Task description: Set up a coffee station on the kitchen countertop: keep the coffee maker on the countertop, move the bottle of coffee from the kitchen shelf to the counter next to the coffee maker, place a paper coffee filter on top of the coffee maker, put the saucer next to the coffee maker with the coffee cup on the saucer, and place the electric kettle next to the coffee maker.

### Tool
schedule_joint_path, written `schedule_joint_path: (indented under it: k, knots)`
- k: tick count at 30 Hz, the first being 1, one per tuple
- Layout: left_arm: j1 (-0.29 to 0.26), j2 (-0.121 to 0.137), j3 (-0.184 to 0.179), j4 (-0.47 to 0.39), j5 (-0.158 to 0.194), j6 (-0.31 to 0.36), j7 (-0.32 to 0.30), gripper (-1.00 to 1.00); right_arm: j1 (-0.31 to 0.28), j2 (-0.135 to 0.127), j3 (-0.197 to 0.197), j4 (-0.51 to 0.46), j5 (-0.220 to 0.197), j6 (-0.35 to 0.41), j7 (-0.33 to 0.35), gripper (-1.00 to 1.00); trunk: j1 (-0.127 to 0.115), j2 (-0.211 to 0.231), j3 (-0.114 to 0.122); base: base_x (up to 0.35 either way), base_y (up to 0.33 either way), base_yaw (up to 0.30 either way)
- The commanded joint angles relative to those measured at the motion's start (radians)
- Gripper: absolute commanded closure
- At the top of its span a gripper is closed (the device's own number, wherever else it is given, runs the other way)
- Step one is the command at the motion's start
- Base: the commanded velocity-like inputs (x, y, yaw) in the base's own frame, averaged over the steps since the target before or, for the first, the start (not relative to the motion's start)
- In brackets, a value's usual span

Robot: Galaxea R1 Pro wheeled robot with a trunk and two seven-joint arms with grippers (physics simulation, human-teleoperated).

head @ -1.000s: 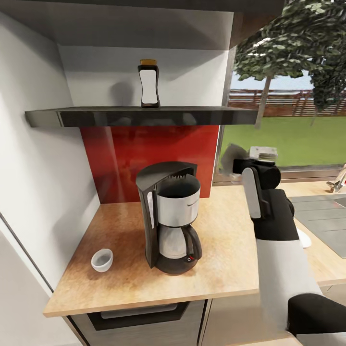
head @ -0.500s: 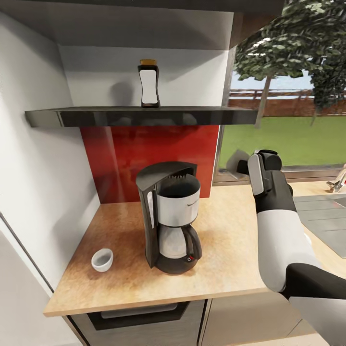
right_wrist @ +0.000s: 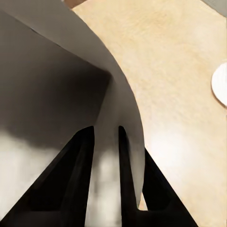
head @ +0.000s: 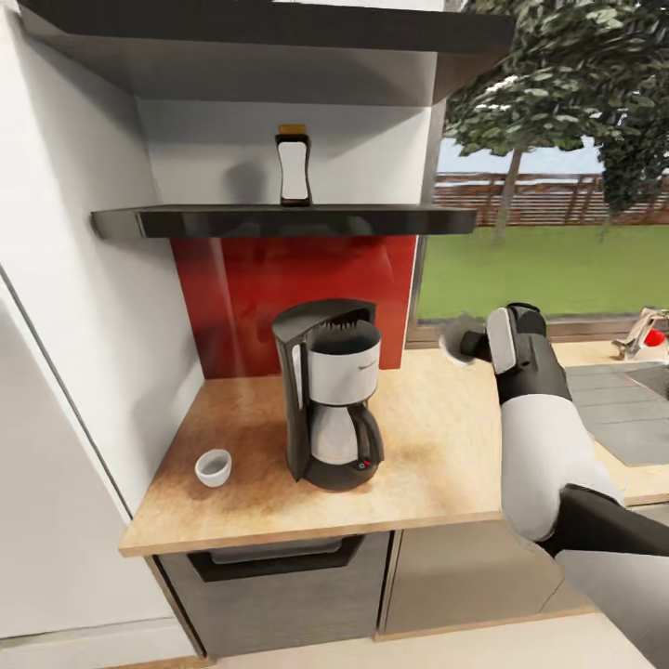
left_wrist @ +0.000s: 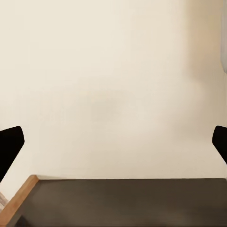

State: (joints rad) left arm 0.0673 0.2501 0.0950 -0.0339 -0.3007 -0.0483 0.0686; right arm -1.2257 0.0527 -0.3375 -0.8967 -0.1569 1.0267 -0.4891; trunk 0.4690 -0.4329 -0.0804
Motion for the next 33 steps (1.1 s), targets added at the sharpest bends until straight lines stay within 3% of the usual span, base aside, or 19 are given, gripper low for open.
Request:
schedule_joint_path:
  k: [1,5,7,9,12,13,17,21,22,23,26,29,33]
  knots:
    - [0.0,0.0,0.009,-0.001,-0.01,-0.002,0.002,-1.0,-0.022,-0.008,-0.019,0.049,-0.014,-0.001,-0.011,1.0,0.0,-0.002,-0.002,-0.15,0.0,0.0]
    - [0.0,0.0,0.009,0.0,-0.01,-0.002,0.002,-1.0,-0.082,-0.032,-0.043,0.182,-0.015,-0.001,-0.012,1.0,0.0,-0.002,-0.002,-0.057,0.0,0.0]
    - [0.0,-0.001,0.01,0.0,-0.01,-0.002,0.002,-1.0,-0.151,-0.042,-0.053,0.268,-0.015,-0.001,-0.014,1.0,0.0,-0.002,-0.002,-0.009,0.0,0.0]
    - [0.0,-0.002,0.011,-0.001,-0.01,-0.002,0.002,-1.0,-0.184,-0.048,-0.073,0.32,-0.015,-0.001,-0.014,1.0,0.0,-0.002,-0.002,-0.003,0.0,0.0]
    - [0.0,-0.004,0.011,-0.001,-0.01,-0.002,0.002,-1.0,-0.242,-0.057,-0.154,0.413,-0.015,0.0,-0.015,1.0,0.0,-0.002,-0.002,-0.001,0.0,0.0]
    - [0.0,-0.005,0.011,-0.001,-0.011,-0.002,0.002,-1.0,-0.272,-0.059,-0.208,0.458,-0.015,0.001,-0.016,1.0,0.0,-0.002,-0.002,0.0,0.0,0.0]
    - [0.0,-0.006,0.011,-0.001,-0.011,-0.002,0.001,-1.0,-0.34,-0.061,-0.303,0.536,-0.016,0.001,-0.031,1.0,0.0,-0.002,-0.002,0.0,0.0,0.0]
    - [0.0,-0.006,0.011,-0.001,-0.011,-0.002,0.0,-1.0,-0.394,-0.066,-0.484,0.567,-0.016,0.001,-0.142,1.0,0.0,-0.002,-0.002,0.0,0.0,0.0]
    - [0.0,-0.006,0.011,-0.001,-0.011,-0.002,0.0,-1.0,-0.401,-0.068,-0.51,0.57,-0.016,0.001,-0.163,1.0,0.0,-0.002,-0.002,0.0,0.0,0.0]
    - [0.0,-0.006,0.011,-0.001,-0.01,-0.002,0.0,-1.0,-0.425,-0.075,-0.593,0.584,-0.015,0.0,-0.228,1.0,0.0,-0.002,-0.002,0.0,0.0,0.0]
    - [0.0,-0.006,0.012,-0.001,-0.009,-0.002,0.0,-1.0,-0.487,-0.095,-0.775,0.633,-0.015,-0.001,-0.373,1.0,0.0,-0.002,-0.002,0.0,0.0,0.0]
    - [0.0,-0.006,0.012,-0.001,-0.009,-0.001,0.0,-1.0,-0.52,-0.107,-0.912,0.662,-0.015,-0.002,-0.494,1.0,0.0,-0.002,-0.002,0.0,0.0,0.0]
    - [0.0,-0.006,0.012,-0.001,-0.009,-0.001,0.0,-1.0,-0.527,-0.109,-0.946,0.671,-0.015,-0.003,-0.527,1.0,0.0,-0.002,-0.002,0.0,0.0,0.0]
